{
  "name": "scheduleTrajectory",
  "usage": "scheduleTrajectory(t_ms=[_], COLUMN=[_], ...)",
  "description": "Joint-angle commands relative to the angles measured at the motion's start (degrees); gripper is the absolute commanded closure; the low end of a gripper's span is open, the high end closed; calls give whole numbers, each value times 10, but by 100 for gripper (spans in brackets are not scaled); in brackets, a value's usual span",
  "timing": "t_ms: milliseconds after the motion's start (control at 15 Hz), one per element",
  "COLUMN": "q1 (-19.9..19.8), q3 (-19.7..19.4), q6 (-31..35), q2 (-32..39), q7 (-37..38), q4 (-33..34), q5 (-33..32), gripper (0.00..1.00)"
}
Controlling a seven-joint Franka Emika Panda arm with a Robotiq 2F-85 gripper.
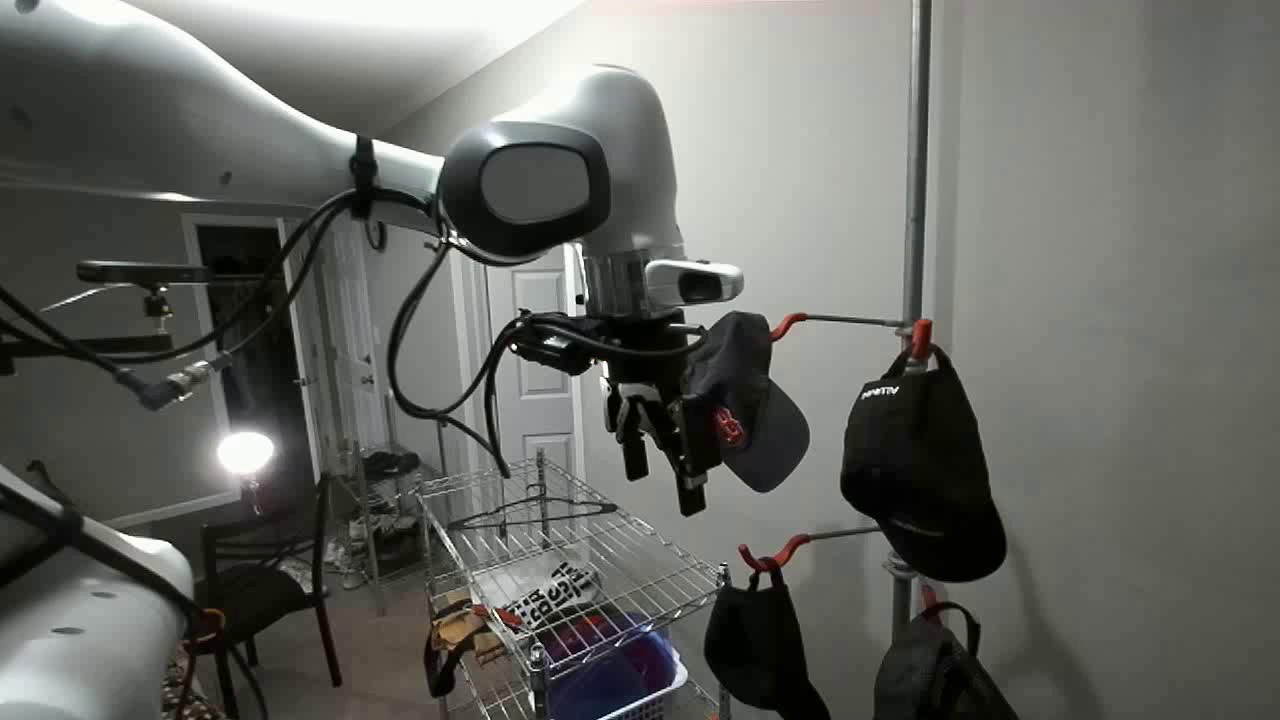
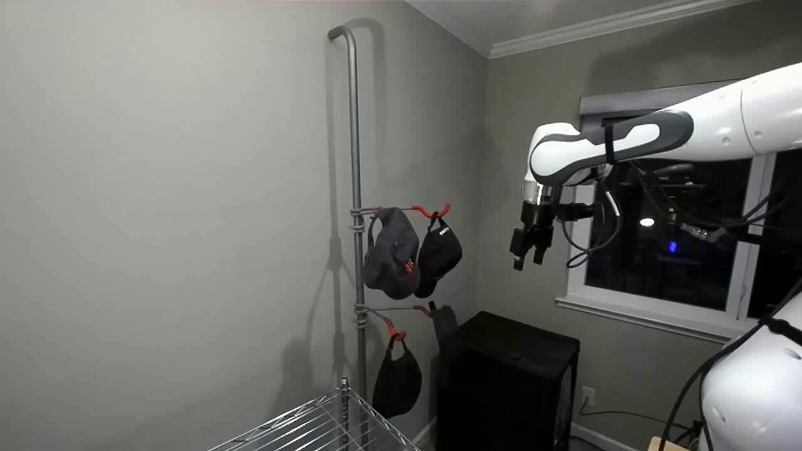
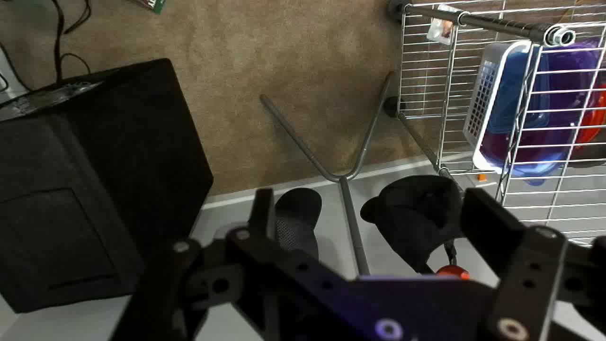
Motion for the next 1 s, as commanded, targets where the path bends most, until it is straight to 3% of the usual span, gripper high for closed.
scheduleTrajectory(t_ms=[0,400,933], q1=[-6,-7,17], q3=[5,3,-22], q6=[-1,9,250], q2=[1,1,-15], q7=[-2,-2,-78], q4=[1,-2,-96], q5=[3,2,32], gripper=[0,0,0])
